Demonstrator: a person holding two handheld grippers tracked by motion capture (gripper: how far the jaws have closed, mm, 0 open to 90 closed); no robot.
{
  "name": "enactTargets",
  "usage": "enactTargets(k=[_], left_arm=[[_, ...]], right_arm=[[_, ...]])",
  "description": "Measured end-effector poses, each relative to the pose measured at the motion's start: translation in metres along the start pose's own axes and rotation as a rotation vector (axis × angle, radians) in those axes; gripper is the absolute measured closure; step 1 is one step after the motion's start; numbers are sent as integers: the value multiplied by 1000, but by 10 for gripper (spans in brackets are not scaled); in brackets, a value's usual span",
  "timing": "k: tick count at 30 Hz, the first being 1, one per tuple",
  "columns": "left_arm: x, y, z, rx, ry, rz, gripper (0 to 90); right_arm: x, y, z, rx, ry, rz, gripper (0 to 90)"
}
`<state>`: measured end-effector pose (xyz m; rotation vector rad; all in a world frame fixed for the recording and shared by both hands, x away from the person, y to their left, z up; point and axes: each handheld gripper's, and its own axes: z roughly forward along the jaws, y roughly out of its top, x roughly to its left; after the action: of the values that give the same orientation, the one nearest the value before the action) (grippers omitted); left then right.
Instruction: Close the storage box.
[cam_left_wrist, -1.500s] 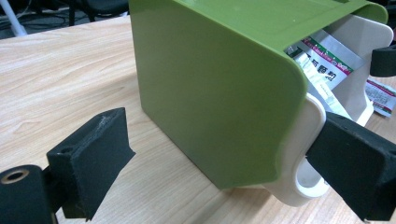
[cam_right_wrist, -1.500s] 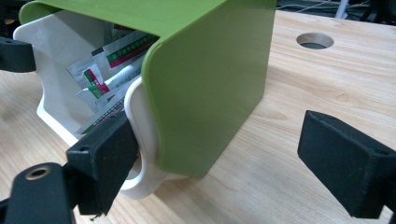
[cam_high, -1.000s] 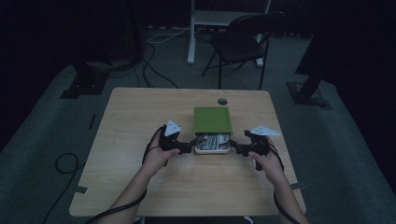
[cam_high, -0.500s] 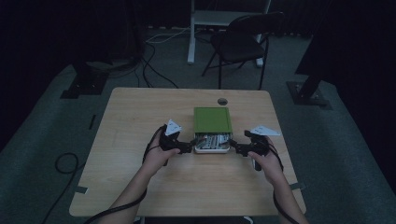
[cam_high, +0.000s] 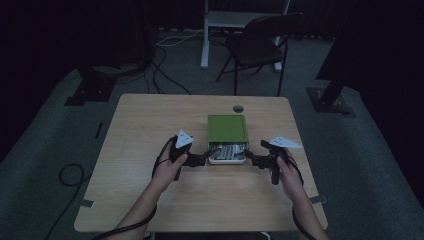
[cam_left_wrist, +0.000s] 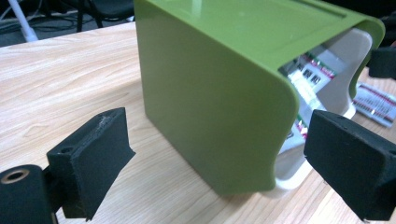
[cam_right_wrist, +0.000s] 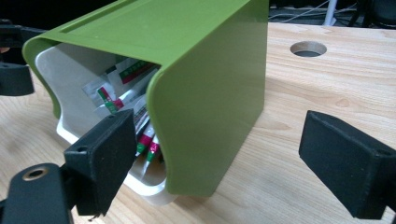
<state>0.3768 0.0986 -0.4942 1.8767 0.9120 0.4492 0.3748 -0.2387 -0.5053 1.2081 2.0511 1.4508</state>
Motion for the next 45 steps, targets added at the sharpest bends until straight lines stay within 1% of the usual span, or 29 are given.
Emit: enactTargets(k=[1,5,7,9,11,14,17,23,27,30,33,34,35,36,37,40,41,42,45], left_arm=[[0,-1,-1,-1,2,-7,78],[-1,-3,-4,-5,16,-12,78],[0,-3,-6,-5,29,-9,78],[0,-3,-9,-9,33,-12,78],[2,-3,-11,-9,48,3,78],[5,-5,-14,-7,63,-16,78],[6,-7,-16,-1,75,-8,78],[8,-11,-17,12,86,-12,78],[11,-13,-19,18,104,-22,78],[12,-14,-21,13,109,-29,77],[16,-18,-24,27,134,-21,78],[16,-19,-25,34,146,-9,78],[17,-21,-26,42,167,5,77],[18,-22,-27,46,171,-2,78],[19,-23,-28,48,167,-9,78],[21,-28,-30,60,184,-6,78],[22,-29,-31,62,187,-14,77],[23,-31,-32,63,193,-20,78],[25,-36,-34,78,218,-20,78]], right_arm=[[1,-1,-1,-1,-2,-3,112],[3,-4,-3,-1,2,-13,112],[3,-5,-3,6,0,-18,112],[3,-6,-5,9,-3,-20,112],[4,-7,-6,7,-4,-19,112],[4,-11,-7,15,-7,-21,112],[4,-15,-8,22,-8,-20,112],[5,-22,-8,36,-11,-21,112],[5,-27,-9,44,-15,-17,112],[6,-30,-9,48,-14,-17,112],[7,-34,-11,61,-13,-22,112],[7,-36,-11,63,-14,-23,112],[7,-37,-12,66,-14,-20,112],[7,-38,-13,69,-15,-22,112],[8,-40,-14,70,-13,-21,112],[8,-44,-16,81,-13,-25,112],[9,-47,-17,87,-14,-29,112],[9,-48,-18,88,-15,-29,112],[10,-53,-21,98,-15,-29,112]])
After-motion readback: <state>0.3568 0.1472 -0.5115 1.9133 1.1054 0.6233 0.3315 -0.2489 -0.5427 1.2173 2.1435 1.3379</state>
